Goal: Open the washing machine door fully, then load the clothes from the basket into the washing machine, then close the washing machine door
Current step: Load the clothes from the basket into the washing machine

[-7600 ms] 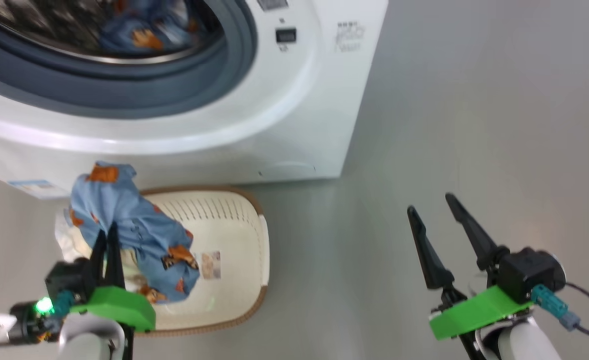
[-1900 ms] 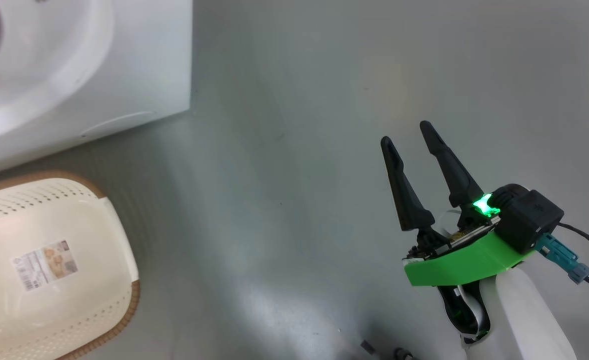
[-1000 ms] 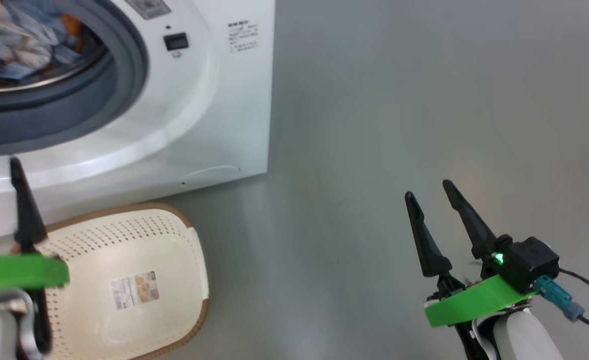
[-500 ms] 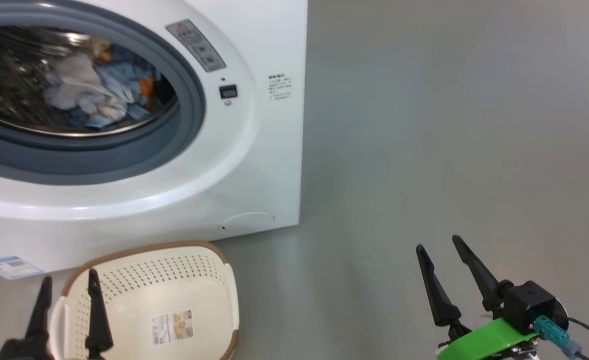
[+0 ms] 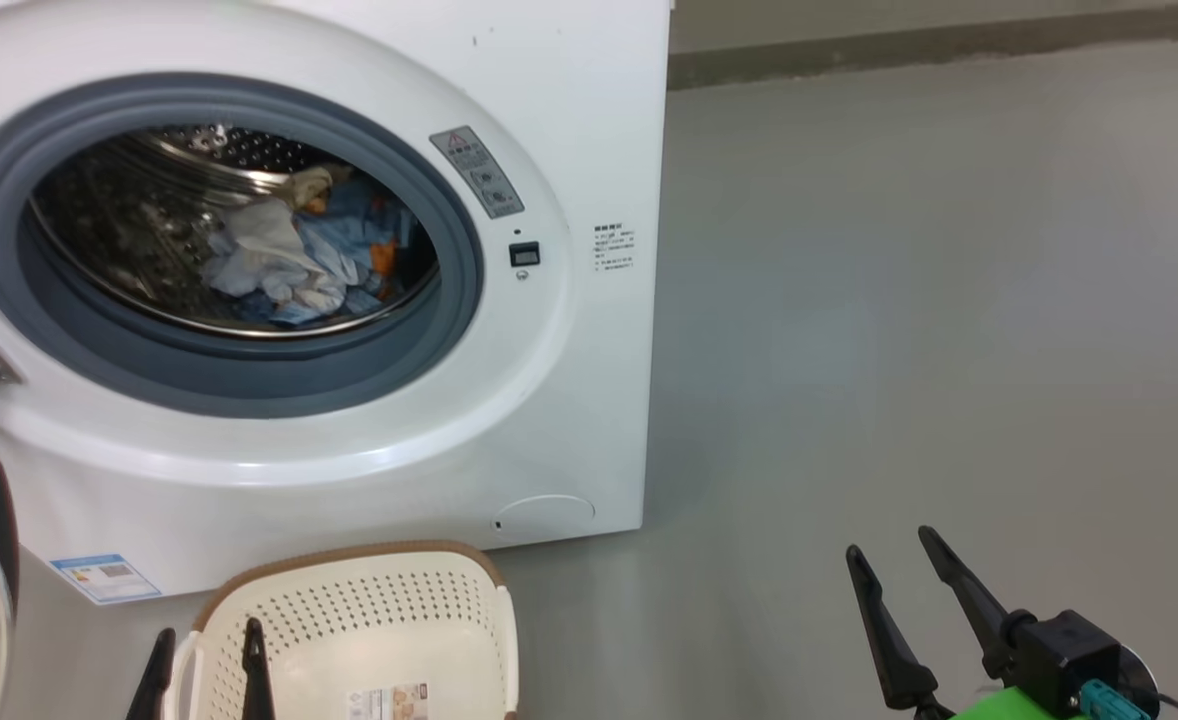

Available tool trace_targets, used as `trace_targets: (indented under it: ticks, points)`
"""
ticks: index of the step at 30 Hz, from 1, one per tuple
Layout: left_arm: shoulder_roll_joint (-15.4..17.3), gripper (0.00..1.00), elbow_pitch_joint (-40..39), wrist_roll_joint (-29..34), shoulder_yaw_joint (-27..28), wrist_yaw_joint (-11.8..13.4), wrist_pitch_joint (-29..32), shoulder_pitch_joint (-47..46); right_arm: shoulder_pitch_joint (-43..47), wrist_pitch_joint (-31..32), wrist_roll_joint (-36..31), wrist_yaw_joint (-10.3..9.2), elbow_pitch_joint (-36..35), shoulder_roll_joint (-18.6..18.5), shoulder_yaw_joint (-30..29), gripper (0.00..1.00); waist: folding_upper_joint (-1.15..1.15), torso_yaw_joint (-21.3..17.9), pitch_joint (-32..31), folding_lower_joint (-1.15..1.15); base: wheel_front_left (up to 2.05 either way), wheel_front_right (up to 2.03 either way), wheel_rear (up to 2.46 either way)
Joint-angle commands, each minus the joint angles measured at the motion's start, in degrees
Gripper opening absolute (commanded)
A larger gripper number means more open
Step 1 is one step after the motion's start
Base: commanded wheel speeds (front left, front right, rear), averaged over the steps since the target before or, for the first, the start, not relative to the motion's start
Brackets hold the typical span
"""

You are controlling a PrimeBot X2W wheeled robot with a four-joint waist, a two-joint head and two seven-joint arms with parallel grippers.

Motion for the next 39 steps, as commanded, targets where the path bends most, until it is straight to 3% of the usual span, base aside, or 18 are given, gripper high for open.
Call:
trace_targets:
  ticks: [1,39]
  points:
    - [0.7,1.0,-1.6,0.8,1.8,0.4,0.1,-1.0,0.0,0.2,-0.5,0.09,-1.8,-0.1,1.3,1.0,0.0,0.5,-1.1,0.0,0.0,0.0,0.0]
    - [0.7,1.0,-0.1,0.4,0.2,0.9,-0.4,-1.7,1.3,1.5,-0.9,0.09,-3.8,-0.1,0.0,1.0,0.0,1.3,-2.4,0.0,0.0,0.0,0.0]
